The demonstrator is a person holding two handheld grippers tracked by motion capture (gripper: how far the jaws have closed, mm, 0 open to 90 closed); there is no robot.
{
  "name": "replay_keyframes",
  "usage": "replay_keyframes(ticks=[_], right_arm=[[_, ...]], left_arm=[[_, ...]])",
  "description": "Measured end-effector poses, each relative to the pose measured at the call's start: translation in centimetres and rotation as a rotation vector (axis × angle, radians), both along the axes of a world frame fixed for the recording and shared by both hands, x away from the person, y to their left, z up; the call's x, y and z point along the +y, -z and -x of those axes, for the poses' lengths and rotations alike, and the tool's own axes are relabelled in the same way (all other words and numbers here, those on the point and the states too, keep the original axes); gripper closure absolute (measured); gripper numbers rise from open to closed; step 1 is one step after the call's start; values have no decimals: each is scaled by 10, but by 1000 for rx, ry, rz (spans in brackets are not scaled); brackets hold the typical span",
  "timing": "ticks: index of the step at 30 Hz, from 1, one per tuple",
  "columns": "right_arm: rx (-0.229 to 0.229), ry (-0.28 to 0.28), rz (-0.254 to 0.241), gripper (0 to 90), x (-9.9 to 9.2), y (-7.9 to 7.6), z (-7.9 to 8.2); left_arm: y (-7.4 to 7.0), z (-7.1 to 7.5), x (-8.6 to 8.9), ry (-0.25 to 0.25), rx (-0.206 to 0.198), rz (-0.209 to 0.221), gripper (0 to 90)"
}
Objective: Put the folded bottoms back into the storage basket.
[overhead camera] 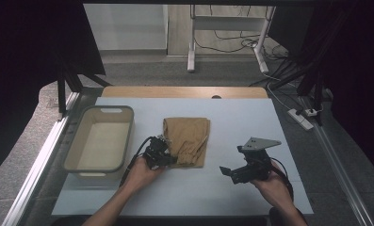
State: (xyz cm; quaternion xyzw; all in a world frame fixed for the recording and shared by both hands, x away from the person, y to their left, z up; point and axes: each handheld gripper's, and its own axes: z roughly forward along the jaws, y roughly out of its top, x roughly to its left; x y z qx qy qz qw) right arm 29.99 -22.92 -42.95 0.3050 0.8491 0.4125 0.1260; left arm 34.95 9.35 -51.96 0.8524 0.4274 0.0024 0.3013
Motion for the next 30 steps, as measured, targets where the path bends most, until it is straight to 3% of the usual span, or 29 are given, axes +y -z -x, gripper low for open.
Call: replay_keyframes(ticks=[6,15,19,30], right_arm=[[2,-4,-6,0,10,-2,-14],[59,-24,-16,0,23,0,-35],[61,-21,-14,0,29,0,-45],[67,58,1,0,42,4,-75]], left_arm=[[0,0,0,4,-5,-2,730],[0,1,0,6,-11,-3,727],[0,1,0,5,-12,-5,726],[0,1,0,6,-13,-6,722]])
